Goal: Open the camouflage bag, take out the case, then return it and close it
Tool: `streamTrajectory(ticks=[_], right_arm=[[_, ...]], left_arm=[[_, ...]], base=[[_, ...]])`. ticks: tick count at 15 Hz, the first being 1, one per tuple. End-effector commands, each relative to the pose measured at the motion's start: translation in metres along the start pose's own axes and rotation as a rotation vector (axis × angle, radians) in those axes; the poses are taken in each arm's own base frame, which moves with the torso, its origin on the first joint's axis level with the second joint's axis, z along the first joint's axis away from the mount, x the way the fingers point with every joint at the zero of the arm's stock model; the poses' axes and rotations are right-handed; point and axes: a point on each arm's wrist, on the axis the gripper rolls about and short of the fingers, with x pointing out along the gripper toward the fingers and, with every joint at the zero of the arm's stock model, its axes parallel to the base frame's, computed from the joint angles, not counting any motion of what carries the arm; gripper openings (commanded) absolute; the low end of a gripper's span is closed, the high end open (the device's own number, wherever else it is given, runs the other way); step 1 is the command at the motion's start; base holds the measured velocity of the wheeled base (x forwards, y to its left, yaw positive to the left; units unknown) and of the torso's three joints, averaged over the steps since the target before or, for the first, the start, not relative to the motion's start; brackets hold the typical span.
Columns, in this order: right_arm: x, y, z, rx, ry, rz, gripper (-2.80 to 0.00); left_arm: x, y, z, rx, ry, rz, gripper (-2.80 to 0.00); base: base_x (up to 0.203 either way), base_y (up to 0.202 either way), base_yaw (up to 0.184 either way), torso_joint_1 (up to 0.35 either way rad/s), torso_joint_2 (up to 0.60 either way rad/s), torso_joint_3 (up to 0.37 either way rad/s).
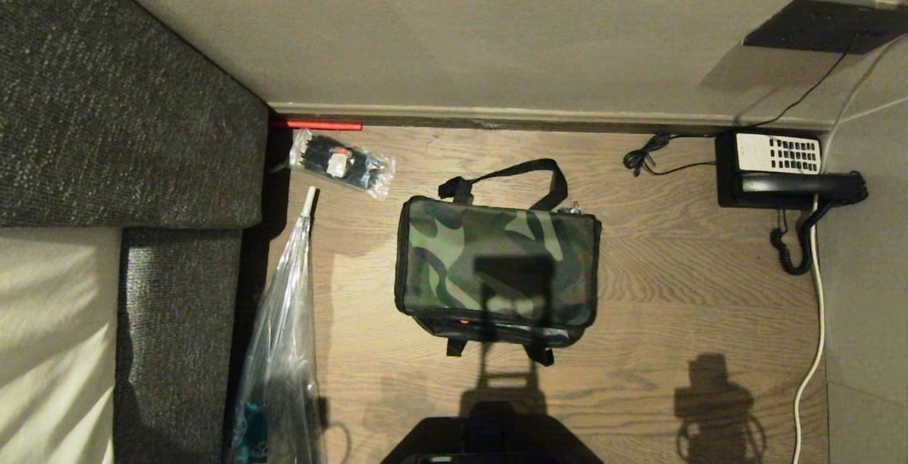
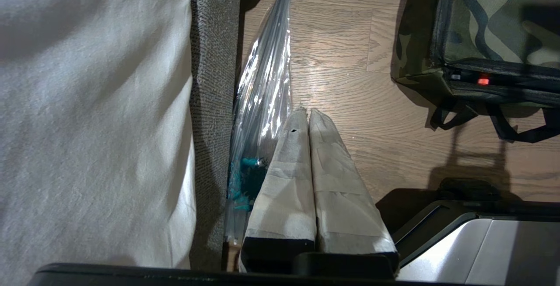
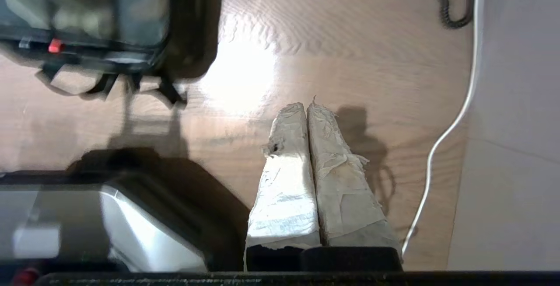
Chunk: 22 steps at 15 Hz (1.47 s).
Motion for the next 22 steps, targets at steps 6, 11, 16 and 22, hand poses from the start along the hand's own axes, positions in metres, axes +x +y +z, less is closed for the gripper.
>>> streamTrajectory(ticks=[6, 11, 16, 22], right_arm=[[-0.0044, 0.0000, -0.0038, 0.020, -0.060, -0.008, -2.80], [-0.0044, 0.0000, -0.0038, 0.020, -0.060, -0.008, -2.80], [-0.0044, 0.0000, -0.0038, 0.020, -0.060, -0.008, -2.80], [-0.0044, 0.0000, -0.0038, 0.020, -0.060, -0.007, -2.80]], left_arm=[[0.0000, 0.0000, 0.0000, -0.002, -0.001, 0.001, -2.80], [0.0000, 0.0000, -0.0002, -0.002, 0.000, 0.000, -2.80], [0.0000, 0.0000, 0.0000, -0.006, -0.001, 0.000, -2.80], [0.0001, 0.0000, -0.0002, -0.011, 0.004, 0.001, -2.80]], base=[[0.000, 0.000, 0.000, 0.000, 0.00, 0.000], [0.000, 0.000, 0.000, 0.000, 0.00, 0.000], [0.000, 0.000, 0.000, 0.000, 0.00, 0.000], [0.000, 0.000, 0.000, 0.000, 0.00, 0.012]])
